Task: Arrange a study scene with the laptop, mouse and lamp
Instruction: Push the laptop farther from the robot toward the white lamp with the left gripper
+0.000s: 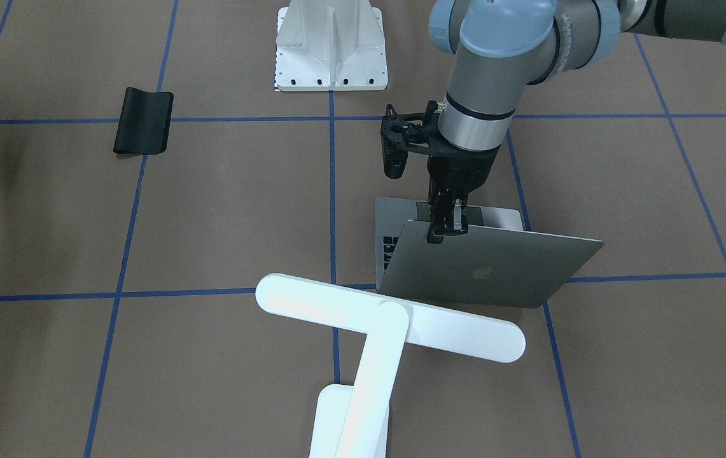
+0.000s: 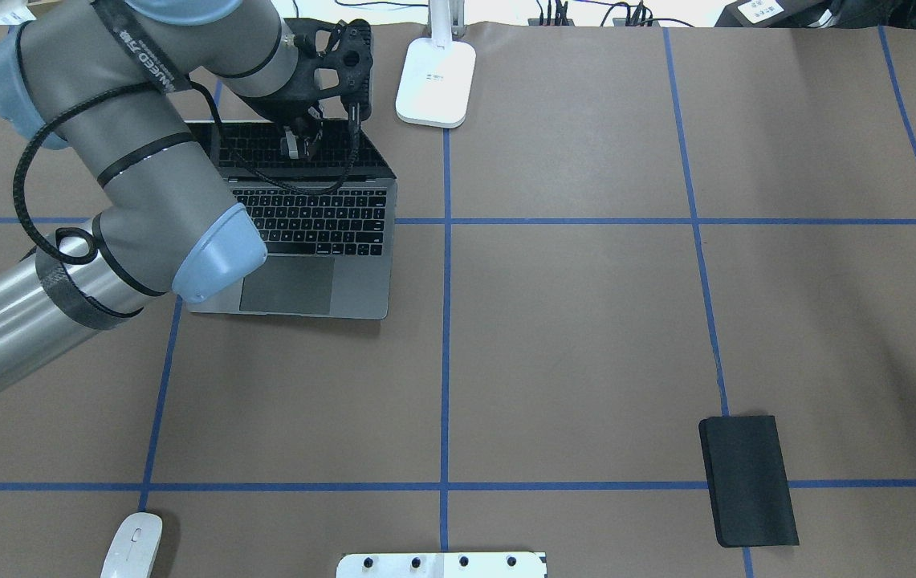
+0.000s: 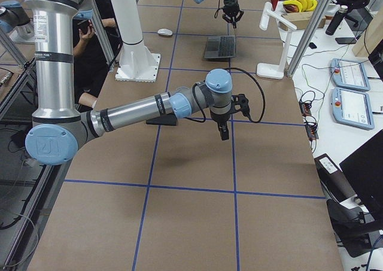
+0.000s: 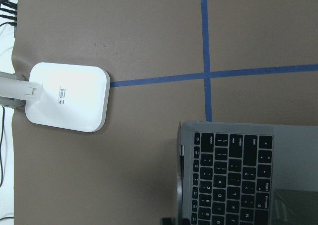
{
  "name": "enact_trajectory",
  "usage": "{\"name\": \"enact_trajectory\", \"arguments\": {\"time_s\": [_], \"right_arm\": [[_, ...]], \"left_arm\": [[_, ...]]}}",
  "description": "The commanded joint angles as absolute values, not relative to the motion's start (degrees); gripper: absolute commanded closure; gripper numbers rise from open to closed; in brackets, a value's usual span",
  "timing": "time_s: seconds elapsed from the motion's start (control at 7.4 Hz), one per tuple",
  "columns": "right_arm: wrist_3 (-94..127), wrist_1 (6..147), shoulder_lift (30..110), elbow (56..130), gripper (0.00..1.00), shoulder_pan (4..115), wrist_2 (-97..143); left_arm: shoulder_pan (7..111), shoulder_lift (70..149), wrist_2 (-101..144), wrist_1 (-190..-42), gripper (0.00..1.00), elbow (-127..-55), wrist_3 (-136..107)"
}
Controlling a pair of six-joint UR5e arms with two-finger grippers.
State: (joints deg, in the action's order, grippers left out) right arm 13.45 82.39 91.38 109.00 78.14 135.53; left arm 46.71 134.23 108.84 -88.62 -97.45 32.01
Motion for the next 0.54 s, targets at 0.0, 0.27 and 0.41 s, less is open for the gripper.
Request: {"name": "enact_trajectory", "arguments": {"time_s": [0.0,0.27,0.41], "right_arm": [[13.45,82.35,91.06,108.98,0.01,78.13,135.53],[13.53,82.35,90.88,108.90,0.01,78.13,135.53],[13.62,82.61,90.88,108.90,0.01,77.79,135.53]], "left_arm": [[46.76,134.03,108.81,-88.51,0.63,-97.91,31.99],[46.84,134.12,109.07,-88.33,0.37,-98.78,31.90],[47.19,133.77,109.51,-87.11,0.27,-102.36,31.90]]}}
